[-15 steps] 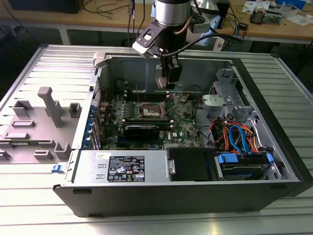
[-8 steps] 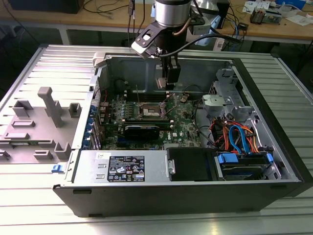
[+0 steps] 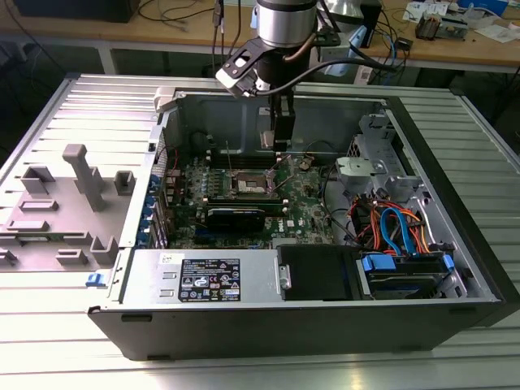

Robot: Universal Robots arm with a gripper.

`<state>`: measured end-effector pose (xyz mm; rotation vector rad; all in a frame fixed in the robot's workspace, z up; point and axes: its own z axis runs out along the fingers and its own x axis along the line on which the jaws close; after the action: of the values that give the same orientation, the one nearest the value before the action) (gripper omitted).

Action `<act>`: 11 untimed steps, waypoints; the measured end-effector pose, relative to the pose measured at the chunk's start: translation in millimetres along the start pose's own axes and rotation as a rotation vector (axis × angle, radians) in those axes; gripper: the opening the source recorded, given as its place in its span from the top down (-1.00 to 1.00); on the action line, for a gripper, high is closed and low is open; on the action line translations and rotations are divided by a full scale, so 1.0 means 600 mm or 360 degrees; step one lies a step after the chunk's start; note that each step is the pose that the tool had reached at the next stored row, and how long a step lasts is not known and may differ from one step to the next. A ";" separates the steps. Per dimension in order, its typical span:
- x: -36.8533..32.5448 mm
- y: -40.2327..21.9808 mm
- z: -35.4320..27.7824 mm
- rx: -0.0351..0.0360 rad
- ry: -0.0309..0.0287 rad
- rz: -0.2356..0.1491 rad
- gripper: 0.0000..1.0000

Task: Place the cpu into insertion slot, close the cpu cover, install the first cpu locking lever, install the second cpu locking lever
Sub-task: 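Place the cpu into insertion slot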

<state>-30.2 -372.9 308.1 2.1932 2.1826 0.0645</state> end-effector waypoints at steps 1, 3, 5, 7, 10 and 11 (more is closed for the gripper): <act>0.000 0.000 0.000 0.0000 -0.00002 0.0005 -0.09; 0.000 0.000 0.000 0.0000 -0.00002 0.0008 -0.09; 0.000 0.000 0.000 0.0000 -0.00003 0.0008 -0.09; 0.000 0.000 0.000 0.0000 -0.00003 0.0008 -0.09; 0.000 -0.014 0.006 0.0008 -0.00047 0.0077 -0.09; 0.000 -0.014 0.006 0.0008 -0.00046 0.0077 -0.09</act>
<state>-38.2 -372.9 303.7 2.2477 2.1305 0.0575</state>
